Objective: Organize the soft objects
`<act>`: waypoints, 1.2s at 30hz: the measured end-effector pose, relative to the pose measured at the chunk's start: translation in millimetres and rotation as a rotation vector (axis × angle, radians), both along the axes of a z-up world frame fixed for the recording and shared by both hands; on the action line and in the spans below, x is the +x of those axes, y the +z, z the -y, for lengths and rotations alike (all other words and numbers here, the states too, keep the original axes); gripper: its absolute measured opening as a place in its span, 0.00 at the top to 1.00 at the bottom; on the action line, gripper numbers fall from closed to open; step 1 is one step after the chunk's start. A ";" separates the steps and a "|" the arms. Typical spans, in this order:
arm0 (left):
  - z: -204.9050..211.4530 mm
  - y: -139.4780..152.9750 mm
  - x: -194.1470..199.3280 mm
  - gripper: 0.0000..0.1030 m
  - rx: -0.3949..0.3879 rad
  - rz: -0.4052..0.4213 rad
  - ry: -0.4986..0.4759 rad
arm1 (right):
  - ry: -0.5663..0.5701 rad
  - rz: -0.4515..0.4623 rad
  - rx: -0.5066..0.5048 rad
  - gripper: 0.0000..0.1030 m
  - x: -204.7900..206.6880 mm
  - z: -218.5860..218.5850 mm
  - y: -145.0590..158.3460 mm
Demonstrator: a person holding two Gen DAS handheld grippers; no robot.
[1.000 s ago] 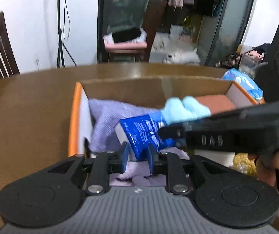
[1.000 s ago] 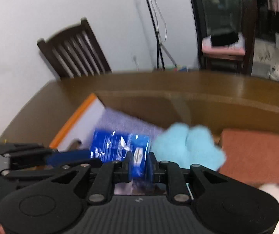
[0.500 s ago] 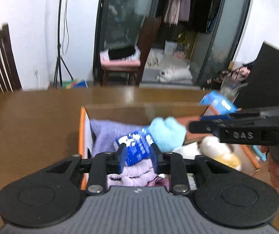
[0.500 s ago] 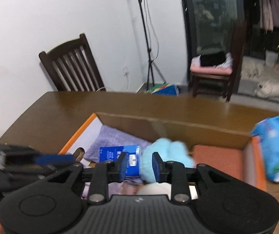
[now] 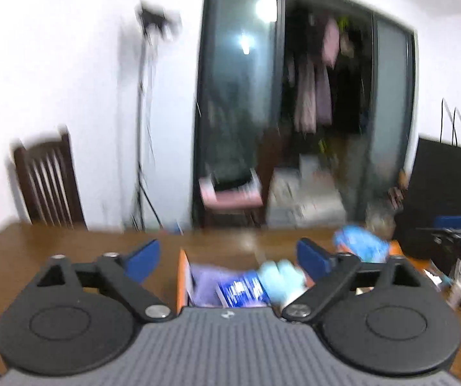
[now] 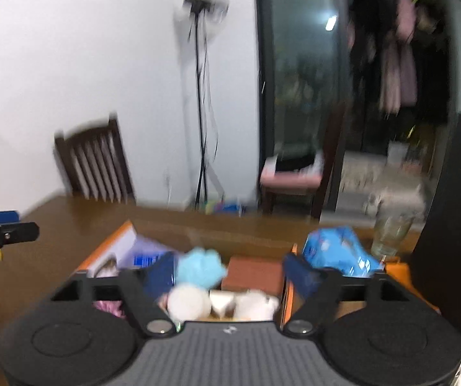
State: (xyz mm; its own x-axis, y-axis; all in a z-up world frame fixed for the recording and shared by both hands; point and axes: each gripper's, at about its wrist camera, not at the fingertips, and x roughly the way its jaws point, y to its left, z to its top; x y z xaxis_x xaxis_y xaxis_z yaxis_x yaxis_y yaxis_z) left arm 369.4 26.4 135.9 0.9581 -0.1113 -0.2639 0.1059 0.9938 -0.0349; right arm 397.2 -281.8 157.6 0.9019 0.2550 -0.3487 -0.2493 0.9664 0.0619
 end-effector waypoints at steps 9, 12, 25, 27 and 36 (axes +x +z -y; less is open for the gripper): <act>12.8 -21.8 -47.4 0.00 -0.003 0.138 0.027 | -0.024 0.220 -0.006 0.07 -56.3 -13.1 -30.8; 12.6 -22.0 -58.2 0.00 -0.001 0.149 0.024 | -0.030 0.221 0.006 0.07 -66.3 -16.4 -31.1; 14.3 -61.1 -181.6 0.00 -0.007 0.148 0.076 | -0.026 0.195 0.053 0.06 -179.1 -20.4 -60.4; 15.0 -71.5 -208.0 0.00 0.003 0.160 0.071 | -0.024 0.189 0.041 0.06 -202.5 -22.0 -70.0; 10.8 -114.5 -329.5 0.00 -0.011 0.126 0.087 | -0.007 0.137 0.071 0.06 -315.3 -31.7 -111.1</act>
State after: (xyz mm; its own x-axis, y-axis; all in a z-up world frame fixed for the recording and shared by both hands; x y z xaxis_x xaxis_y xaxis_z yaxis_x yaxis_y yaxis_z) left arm 39.9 15.6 21.4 0.9897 -0.0287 -0.1404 0.0236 0.9990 -0.0376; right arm 81.9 -250.1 46.4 0.9417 0.2680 -0.2035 -0.2533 0.9626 0.0958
